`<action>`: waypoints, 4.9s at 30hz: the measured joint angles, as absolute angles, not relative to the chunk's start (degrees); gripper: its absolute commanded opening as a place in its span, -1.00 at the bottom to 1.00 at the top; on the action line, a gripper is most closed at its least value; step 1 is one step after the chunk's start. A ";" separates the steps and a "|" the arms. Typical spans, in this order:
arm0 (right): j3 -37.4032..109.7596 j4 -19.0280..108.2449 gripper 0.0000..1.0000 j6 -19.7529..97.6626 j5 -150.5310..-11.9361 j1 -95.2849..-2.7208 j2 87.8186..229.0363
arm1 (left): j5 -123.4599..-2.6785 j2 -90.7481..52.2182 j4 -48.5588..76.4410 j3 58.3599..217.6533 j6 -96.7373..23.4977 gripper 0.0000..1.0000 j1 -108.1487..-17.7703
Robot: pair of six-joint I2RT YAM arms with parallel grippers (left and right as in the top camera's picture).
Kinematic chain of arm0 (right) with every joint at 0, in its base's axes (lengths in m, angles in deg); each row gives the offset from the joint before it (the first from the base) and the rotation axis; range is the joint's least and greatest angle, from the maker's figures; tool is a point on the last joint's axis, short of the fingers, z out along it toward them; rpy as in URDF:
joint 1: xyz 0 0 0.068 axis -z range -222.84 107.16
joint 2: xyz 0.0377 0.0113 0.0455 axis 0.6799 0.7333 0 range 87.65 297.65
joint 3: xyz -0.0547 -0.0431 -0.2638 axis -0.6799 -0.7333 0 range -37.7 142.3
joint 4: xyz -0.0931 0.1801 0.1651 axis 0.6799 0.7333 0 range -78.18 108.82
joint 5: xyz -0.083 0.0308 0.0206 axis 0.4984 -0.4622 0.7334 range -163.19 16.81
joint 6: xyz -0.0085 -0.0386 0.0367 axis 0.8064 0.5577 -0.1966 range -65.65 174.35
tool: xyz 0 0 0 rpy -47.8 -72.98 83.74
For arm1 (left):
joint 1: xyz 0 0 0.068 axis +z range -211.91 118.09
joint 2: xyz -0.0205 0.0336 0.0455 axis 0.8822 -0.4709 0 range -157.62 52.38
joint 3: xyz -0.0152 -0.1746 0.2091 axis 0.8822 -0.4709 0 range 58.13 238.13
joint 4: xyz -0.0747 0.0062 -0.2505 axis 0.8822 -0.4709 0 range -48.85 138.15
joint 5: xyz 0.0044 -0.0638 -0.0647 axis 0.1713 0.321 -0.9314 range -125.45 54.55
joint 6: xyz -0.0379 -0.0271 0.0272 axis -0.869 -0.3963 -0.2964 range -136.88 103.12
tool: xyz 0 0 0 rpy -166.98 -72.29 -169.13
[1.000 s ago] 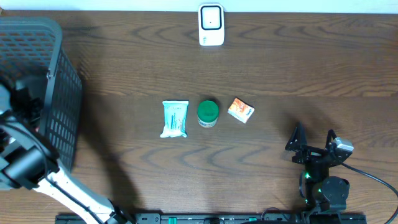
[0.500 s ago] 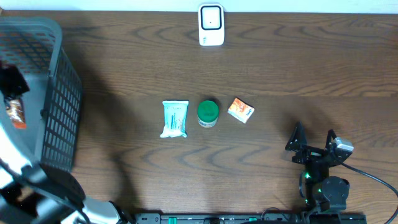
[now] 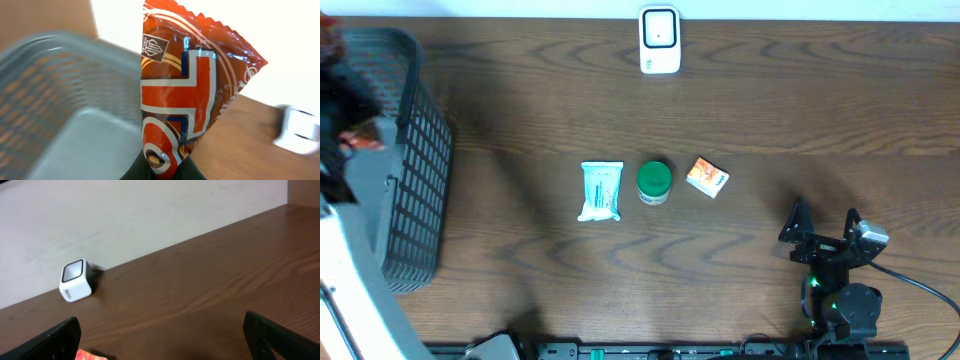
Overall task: Scan the item barcode
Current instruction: 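Grasp the red snack bar in the basket with the left gripper, then carry the red bar out and place it left of the tissue pack, then retract the left arm to rest and move the right gripper over the jar, then lower the right gripper and grasp the green-lidded jar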
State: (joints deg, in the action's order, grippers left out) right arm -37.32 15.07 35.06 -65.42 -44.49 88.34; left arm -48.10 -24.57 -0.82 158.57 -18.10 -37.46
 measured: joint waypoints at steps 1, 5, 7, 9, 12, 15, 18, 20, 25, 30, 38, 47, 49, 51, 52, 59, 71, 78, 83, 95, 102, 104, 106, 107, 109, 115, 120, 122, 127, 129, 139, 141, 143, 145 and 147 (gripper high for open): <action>-37.32 15.07 0.99 35.06 -65.42 -44.49 88.34 | -48.34 -23.69 -1.22 158.57 -18.56 -0.86 -40.17; -37.32 15.07 0.99 35.09 -65.42 -44.49 88.34 | -49.36 -22.73 -3.93 158.55 -19.58 -0.86 -50.69; -37.32 15.07 0.99 35.06 -65.42 -44.49 88.34 | -49.54 -23.49 -4.36 158.16 -19.89 -0.86 -55.78; -37.32 15.07 0.98 35.06 -65.42 -44.49 88.34 | -49.74 -24.59 -4.39 157.22 -20.11 -0.86 -59.60; -37.32 15.07 0.99 35.06 -65.42 -44.49 88.34 | -49.78 -27.34 -4.36 155.51 -20.72 -0.85 -64.00; -37.32 15.07 0.98 35.09 -65.42 -44.49 88.34 | -49.74 -32.02 -4.17 153.83 -21.29 -0.85 -67.60; -37.32 15.07 0.98 35.06 -65.42 -44.49 88.34 | -49.02 -37.88 -3.64 153.20 -21.44 -0.85 -69.92; -37.32 15.07 0.99 35.09 -65.42 -44.49 88.34 | -48.53 -41.50 -3.07 153.18 -21.46 -0.85 -70.31; -37.32 15.07 0.99 35.06 -65.42 -44.49 88.34 | -47.07 -48.37 -2.51 153.18 -21.59 -0.86 -70.25; -37.32 15.07 0.99 35.09 -65.42 -44.49 88.34 | -45.10 -54.49 -0.47 151.56 -22.07 -0.85 -70.27; -37.32 15.09 0.98 35.09 -65.42 -44.49 88.34 | -41.93 -62.05 5.32 144.72 -27.82 -0.85 -70.27; -37.32 15.07 0.98 35.09 -65.42 -44.49 88.34 | -41.08 -63.38 8.29 138.90 -35.17 -0.85 -70.27; -37.32 15.07 0.98 35.06 -65.42 -44.49 88.34 | -41.08 -63.38 7.72 138.03 -35.63 -0.13 -70.27; -37.32 15.07 0.99 35.09 -65.42 -44.49 88.34 | -41.08 -63.38 7.24 137.70 -36.17 0.54 -70.27; -37.32 15.07 0.98 35.06 -65.42 -44.49 88.34 | -41.08 -63.38 6.98 137.66 -36.35 0.86 -70.27; -37.32 15.07 0.99 35.06 -65.42 -44.49 88.34 | -40.51 -60.39 6.56 137.55 -35.91 0.96 -70.27; -37.32 14.61 0.99 35.11 -61.75 -44.49 88.34 | -29.61 -21.05 22.80 142.38 -31.45 0.96 -70.27; -37.32 13.19 0.98 29.93 -72.22 -44.49 88.34 | -25.43 -2.10 29.03 143.30 -18.42 0.96 -70.27; -37.10 15.70 0.98 23.87 -83.95 -44.49 88.67 | -20.97 4.05 26.19 143.27 -10.73 0.96 -70.27; -8.81 38.43 0.98 23.00 -89.75 -50.83 114.57 | -17.48 7.15 20.97 143.03 -7.15 0.96 -70.27; 20.63 67.48 0.99 34.34 -89.77 -62.85 148.73 | -17.28 7.21 20.92 142.92 -6.51 0.96 -70.25; 28.15 73.75 0.99 39.04 -89.77 -65.01 157.89 | -17.28 7.37 20.90 142.92 -6.49 0.96 -70.23; 33.63 76.55 0.98 44.38 -89.79 -66.15 165.52 | -17.28 7.78 20.90 142.92 -6.49 0.96 -70.23; 36.21 76.75 0.98 47.70 -90.03 -66.48 169.76 | -17.28 8.07 20.90 142.92 -6.49 0.96 -70.23; 38.68 75.44 0.98 52.88 -90.27 -66.65 175.05 | -17.28 9.03 20.90 142.90 -6.49 0.96 -70.23; 42.68 71.90 0.99 71.00 -90.82 -67.44 188.05 | -17.28 12.61 20.68 142.92 -6.49 0.96 -70.23; 46.55 70.08 0.98 79.24 -90.77 -69.76 192.10 | -17.26 14.97 19.59 142.92 -6.49 0.96 -70.23; 48.21 68.75 0.98 81.77 -90.77 -70.85 192.12 | -17.24 15.50 19.57 142.92 -6.49 0.96 -70.23; 49.74 65.27 0.99 85.97 -89.77 -74.00 192.16 | -17.15 15.70 19.13 142.90 -6.49 0.95 -70.23; 49.74 63.98 0.98 87.21 -87.93 -75.70 192.69 | -17.13 15.70 18.96 142.90 -6.49 0.96 -70.23; 49.74 61.89 0.98 91.30 -80.98 -78.85 199.25 | -17.10 15.70 18.87 142.90 -6.49 0.96 -70.23; 49.74 61.45 0.99 91.52 -79.76 -78.85 200.95 | -17.10 15.70 18.80 142.90 -6.49 0.96 -70.23; 49.74 61.38 0.98 91.70 -79.02 -78.85 202.87 | -17.10 15.70 18.76 142.90 -6.49 0.96 -70.23; 49.74 61.43 0.98 91.74 -78.64 -78.85 204.34 | -17.10 15.70 18.76 142.90 -6.49 0.96 -70.23; 49.74 61.45 0.79 92.00 -78.25 -78.87 205.54 | -17.10 15.70 18.78 142.90 -6.49 0.96 -70.23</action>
State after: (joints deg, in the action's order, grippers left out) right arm 49.74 61.45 92.00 -78.25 -78.87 205.54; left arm -17.10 15.70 18.78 142.90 -6.49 -70.23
